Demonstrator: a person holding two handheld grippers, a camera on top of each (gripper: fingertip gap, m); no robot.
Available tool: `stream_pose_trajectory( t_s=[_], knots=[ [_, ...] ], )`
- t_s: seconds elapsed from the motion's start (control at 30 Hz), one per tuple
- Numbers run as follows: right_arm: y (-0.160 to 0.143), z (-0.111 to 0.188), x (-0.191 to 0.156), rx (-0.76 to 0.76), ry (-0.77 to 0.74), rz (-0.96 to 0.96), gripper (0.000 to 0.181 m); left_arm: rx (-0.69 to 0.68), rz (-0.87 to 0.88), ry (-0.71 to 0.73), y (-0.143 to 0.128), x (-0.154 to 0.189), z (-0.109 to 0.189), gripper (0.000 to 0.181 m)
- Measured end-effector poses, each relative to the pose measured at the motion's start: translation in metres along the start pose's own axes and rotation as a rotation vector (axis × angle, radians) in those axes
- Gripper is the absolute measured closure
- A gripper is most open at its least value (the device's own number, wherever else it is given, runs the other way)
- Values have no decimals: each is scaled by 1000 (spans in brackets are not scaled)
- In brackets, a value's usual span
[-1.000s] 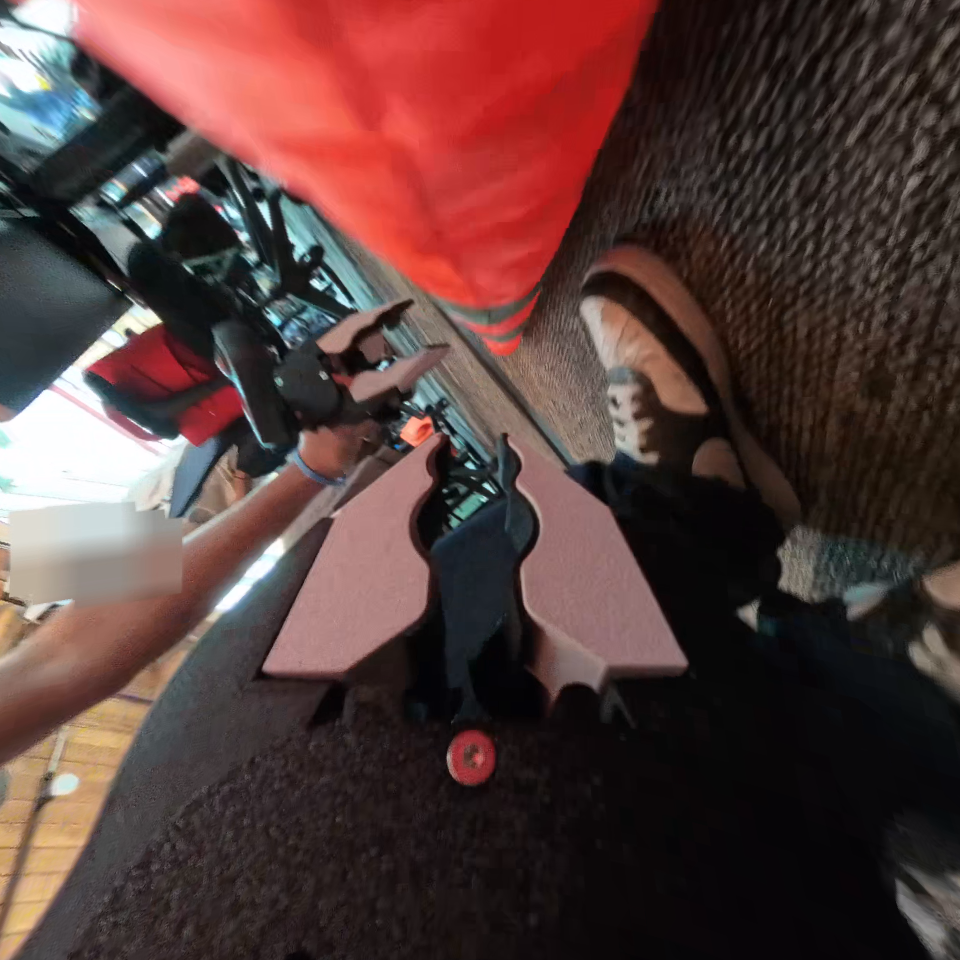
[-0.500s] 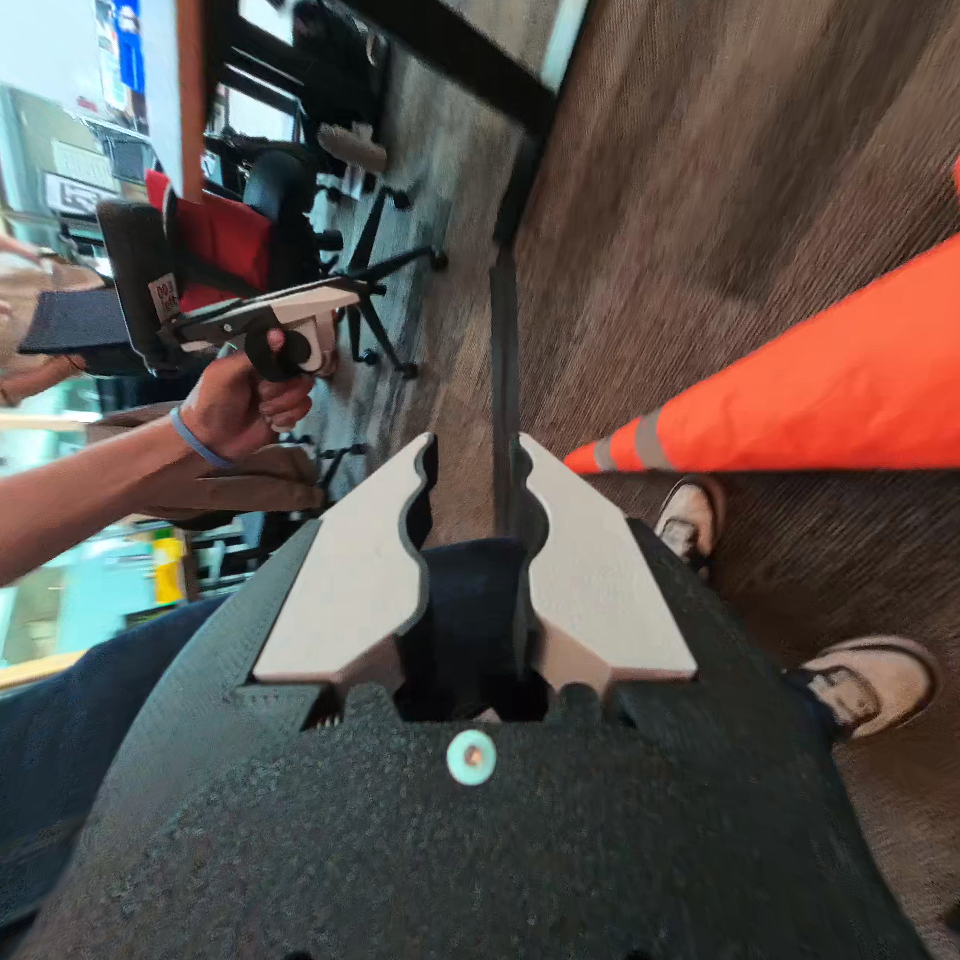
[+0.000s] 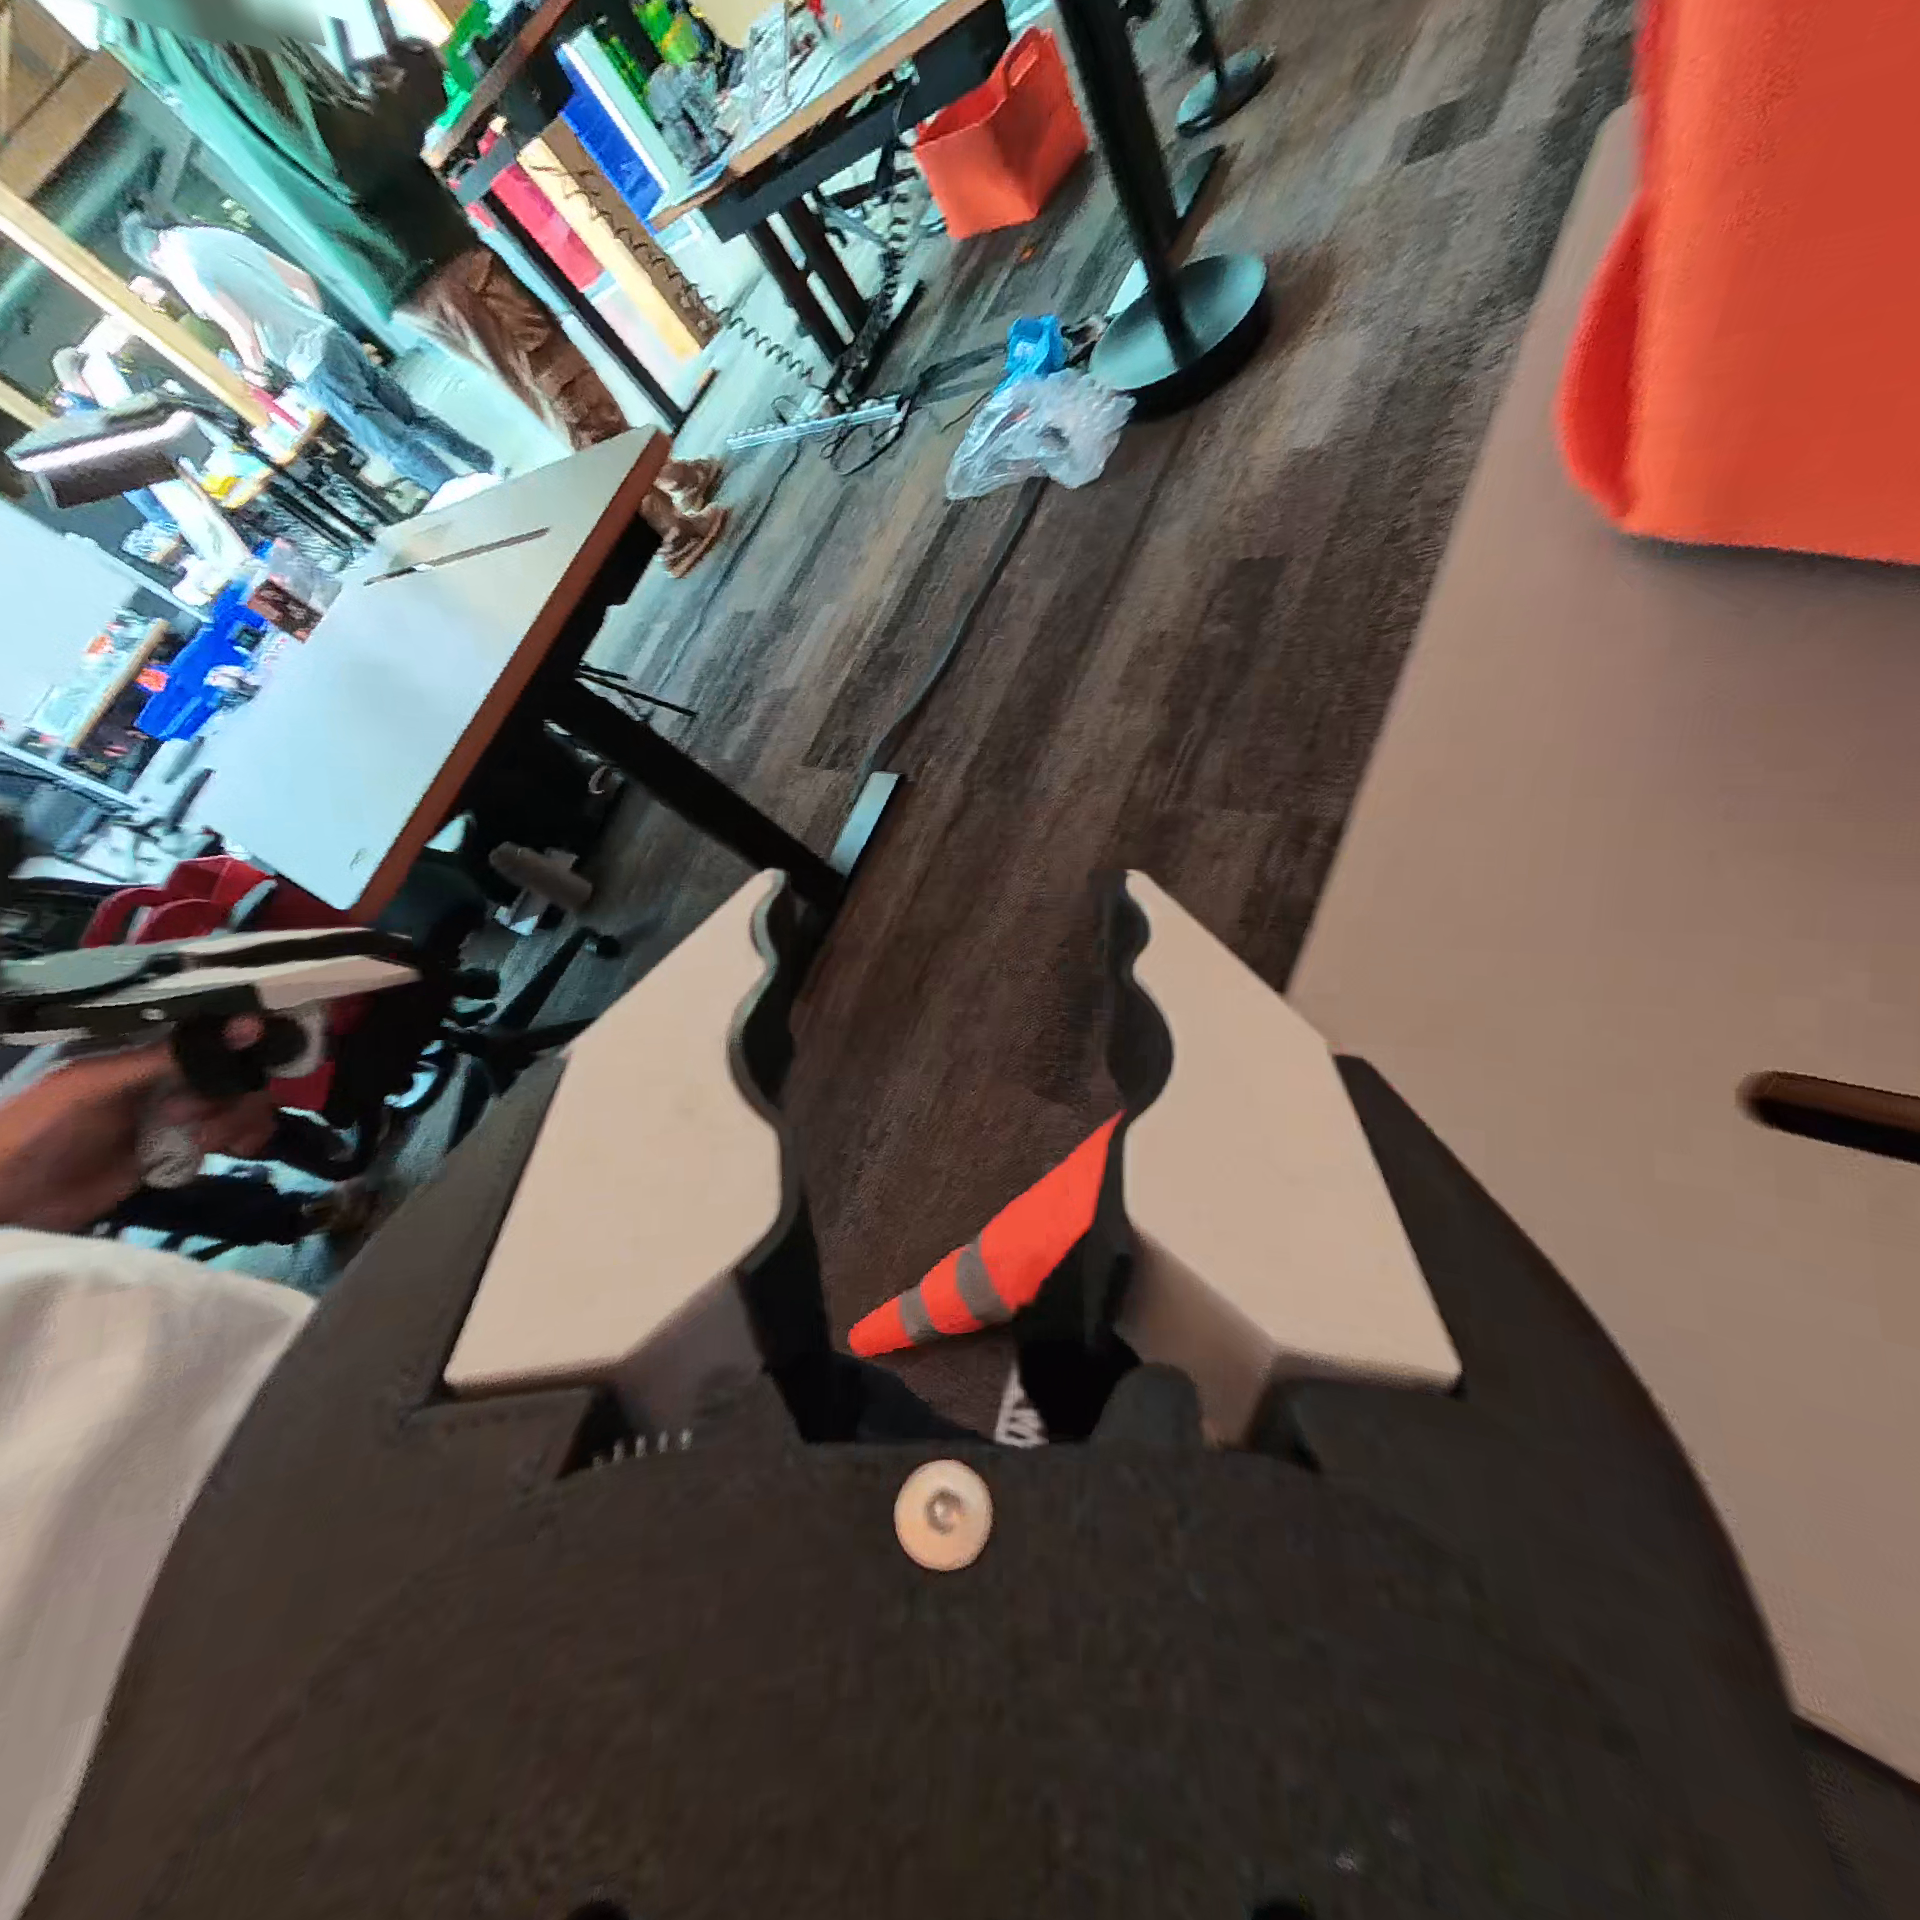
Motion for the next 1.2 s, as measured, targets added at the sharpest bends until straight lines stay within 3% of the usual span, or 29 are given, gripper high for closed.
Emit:
stream_pose_trajectory(
  t_s=[0.17,0.23,0.4,0.53,0.67,0.83,0.97,1.1,1.2],
  knots=[
    [45,32,28,56,-17,267,105,140,-189,230,78,45,20,118],
    [57,33,39,38,-5,292,97,135,-192,225,96,68,14,118],
    [64,26,59,-58,64,276,98,-53,-145,82,80,116,-17,119],
    [59,23,58,-100,139,167,98,-42,-97,97,83,135,-13,119],
    [44,17,53,-184,176,275,102,68,12,118,106,142,-2,119],
    [48,-4,38,-195,247,299,95,245,38,191,138,139,17,119],
    [51,-24,25,-231,286,352,94,280,55,252,137,134,29,118],
    [65,-46,1,-185,354,429,95,341,86,375,136,122,60,118],
    [61,-63,-23,-255,438,441,97,385,154,449,129,115,90,119]
  ],
)
Point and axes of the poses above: each gripper's, where its closed fingertips meet, z back along the fingers, y out of its top, x = y × z across the jaws, the point moved 1 cm from there along z, back along the fingers, and after that the axes turned 15 degrees about -z, right-handed, at the moved point
